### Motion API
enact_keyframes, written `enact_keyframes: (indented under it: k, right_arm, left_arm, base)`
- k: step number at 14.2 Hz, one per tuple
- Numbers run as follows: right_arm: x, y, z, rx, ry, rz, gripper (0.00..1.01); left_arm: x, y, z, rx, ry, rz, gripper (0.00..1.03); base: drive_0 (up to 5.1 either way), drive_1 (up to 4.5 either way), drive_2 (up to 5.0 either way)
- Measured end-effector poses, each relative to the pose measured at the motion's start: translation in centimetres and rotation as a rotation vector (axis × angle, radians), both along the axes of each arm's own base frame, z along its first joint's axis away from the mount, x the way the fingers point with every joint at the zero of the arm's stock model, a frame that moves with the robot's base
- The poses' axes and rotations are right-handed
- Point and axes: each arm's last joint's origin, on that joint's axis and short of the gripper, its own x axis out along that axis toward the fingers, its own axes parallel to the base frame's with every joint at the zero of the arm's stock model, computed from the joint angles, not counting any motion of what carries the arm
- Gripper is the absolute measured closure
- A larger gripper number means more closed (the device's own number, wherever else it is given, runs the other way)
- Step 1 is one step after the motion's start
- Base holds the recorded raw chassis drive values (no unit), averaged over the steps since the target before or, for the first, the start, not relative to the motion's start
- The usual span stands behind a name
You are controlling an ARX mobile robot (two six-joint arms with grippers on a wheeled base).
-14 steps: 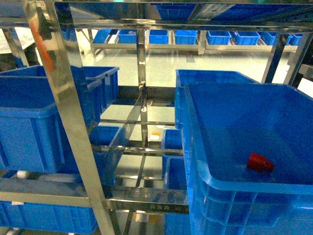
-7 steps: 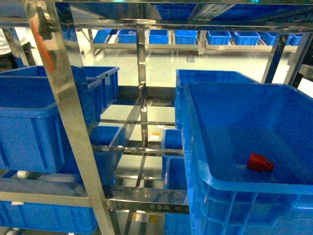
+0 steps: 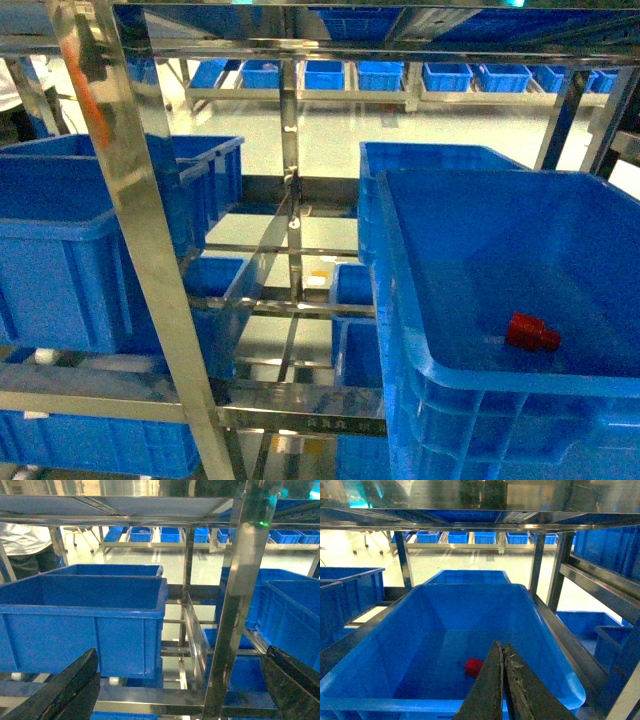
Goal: Pick red block from blue box to shelf
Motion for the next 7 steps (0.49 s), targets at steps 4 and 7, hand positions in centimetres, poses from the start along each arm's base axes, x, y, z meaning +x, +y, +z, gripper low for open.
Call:
enact_keyframes:
  k: [4, 7]
  right_arm:
    - [-0.5, 0.0, -0.1, 0.0, 0.002, 0.0, 1.0]
    - [-1.7, 0.0, -0.2, 0.0, -0.006, 0.003, 1.0]
  left_arm:
    - [0.0, 0.0, 0.0, 0.0, 0.0, 0.0, 0.05]
    - [0.0, 0.0, 0.0, 0.0, 0.0, -0.001, 0.05]
  base:
    - [0.0, 0.0, 0.0]
    - [0.0, 0.0, 0.0]
